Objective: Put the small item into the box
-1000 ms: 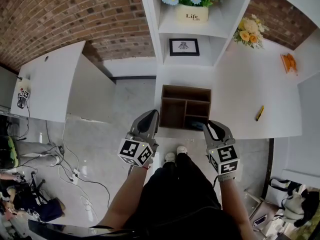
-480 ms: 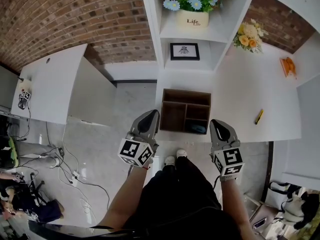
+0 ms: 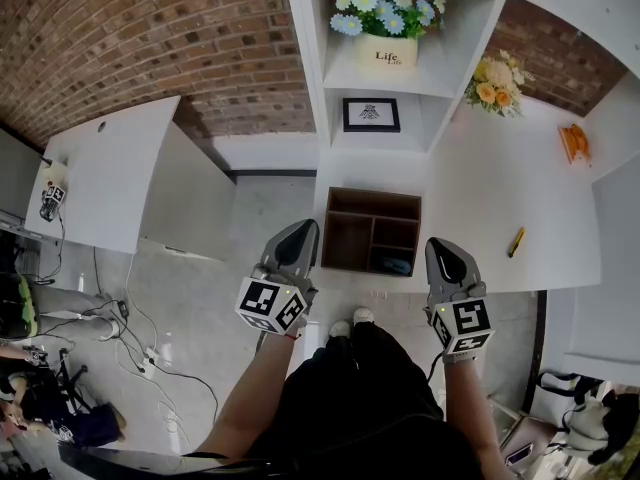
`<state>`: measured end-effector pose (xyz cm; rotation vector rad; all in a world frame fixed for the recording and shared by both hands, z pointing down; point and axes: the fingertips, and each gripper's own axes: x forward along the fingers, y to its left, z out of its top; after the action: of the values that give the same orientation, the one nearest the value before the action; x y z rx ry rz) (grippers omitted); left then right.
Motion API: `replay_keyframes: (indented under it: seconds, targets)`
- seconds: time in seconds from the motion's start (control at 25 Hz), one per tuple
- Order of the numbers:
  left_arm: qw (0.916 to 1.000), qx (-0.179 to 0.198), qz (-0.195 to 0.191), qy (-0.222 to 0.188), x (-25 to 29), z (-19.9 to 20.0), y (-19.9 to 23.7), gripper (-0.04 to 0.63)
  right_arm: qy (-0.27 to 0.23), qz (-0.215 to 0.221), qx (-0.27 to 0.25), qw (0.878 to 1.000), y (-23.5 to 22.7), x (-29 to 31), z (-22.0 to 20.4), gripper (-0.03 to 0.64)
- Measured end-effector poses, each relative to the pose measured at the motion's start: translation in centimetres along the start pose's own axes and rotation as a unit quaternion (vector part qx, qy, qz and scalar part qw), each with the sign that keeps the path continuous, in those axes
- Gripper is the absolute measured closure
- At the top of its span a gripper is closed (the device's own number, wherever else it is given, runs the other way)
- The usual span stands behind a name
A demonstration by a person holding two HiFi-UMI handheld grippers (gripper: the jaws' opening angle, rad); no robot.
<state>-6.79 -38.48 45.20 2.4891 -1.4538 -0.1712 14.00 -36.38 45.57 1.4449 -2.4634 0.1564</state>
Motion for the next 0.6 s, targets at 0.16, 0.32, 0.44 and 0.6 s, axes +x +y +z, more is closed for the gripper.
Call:
replay_keyframes:
  seconds: [0.16, 0.32, 0.44, 0.6]
  targets:
    - [1.0000, 0.006, 0.002, -0.003, 0.0, 0.5, 0.1, 0.594, -0.015, -0.002, -0.001, 1.000, -0.2, 0.0, 0.9, 0.614]
    - [0.9999, 0.008, 0.003, -0.009, 0.0, 1.1, 0.0, 0.592, -0.028, -0.004, -0.002, 1.000, -0.4, -0.1, 1.7, 0.614]
    - [0.9998, 0.012, 0.003, -0.013, 0.1, 1.6, 0.0, 0.594, -0.035, -0.004, -0.003, 0.999, -0.6, -0.2, 2.2, 0.614]
    - [0.9997, 0.017, 0.004, -0.018, 0.1, 2.1, 0.0, 0.592, -0.045, -0.007, -0.005, 0.999, -0.8, -0.2, 2.8, 0.614]
